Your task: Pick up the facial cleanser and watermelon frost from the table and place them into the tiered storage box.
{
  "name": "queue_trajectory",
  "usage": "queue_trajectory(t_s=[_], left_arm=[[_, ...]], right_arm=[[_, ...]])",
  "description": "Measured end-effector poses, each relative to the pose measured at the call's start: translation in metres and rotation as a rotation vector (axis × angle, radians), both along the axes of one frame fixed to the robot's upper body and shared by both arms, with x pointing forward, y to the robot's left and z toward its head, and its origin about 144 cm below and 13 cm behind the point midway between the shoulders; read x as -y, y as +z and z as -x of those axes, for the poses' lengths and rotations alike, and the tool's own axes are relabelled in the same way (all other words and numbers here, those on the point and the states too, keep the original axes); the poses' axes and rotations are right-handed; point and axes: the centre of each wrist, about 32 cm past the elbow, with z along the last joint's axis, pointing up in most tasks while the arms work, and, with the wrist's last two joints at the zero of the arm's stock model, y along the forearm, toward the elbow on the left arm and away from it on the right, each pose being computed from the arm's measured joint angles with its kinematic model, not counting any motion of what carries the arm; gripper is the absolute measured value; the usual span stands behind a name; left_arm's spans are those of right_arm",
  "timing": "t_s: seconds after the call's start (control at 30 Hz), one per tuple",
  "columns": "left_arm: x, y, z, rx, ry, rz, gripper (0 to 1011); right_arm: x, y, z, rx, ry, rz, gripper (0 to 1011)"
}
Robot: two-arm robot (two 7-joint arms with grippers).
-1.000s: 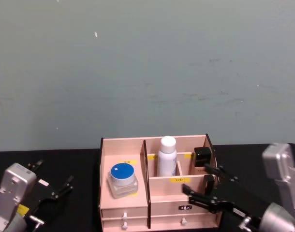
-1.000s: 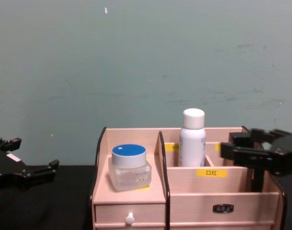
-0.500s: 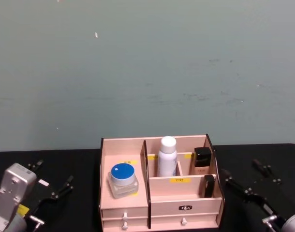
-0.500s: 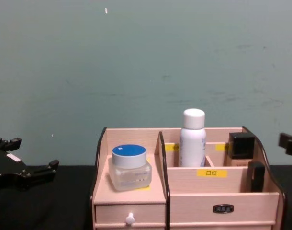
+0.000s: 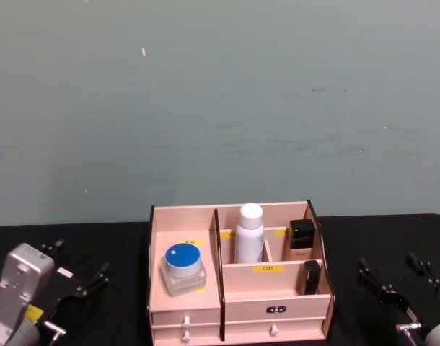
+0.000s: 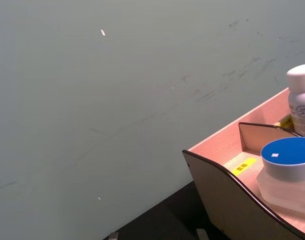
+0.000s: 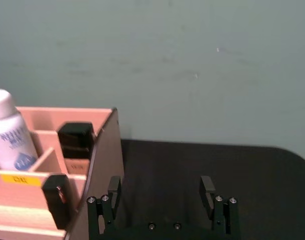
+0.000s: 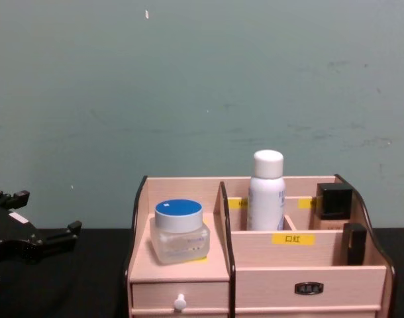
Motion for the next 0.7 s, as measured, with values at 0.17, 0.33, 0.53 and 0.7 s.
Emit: queue_trajectory(t_s=[0.17,0.33,0.53,0.7], left_arm=[[0.0,0.0,0.0,0.0,0.0,0.0,1001],[0.0,0.0,0.0,0.0,0.0,0.0,1001],[0.0,0.0,0.0,0.0,0.0,0.0,1001],[0.0,0.0,0.0,0.0,0.0,0.0,1001]], right_arm=[[-0.0008,-0.0031,-0.0032,-0.042,-0.018,0.007,1002],[-0.0011,-0.004,-0.0057,-0.068,-0.025,0.014,1002],[-0.0009,-0.0041,-0.0053,-0.065,-0.023,0.014,1002],[-0.0009,-0.0038,-0.0051,-0.063,-0.021,0.013,1002]])
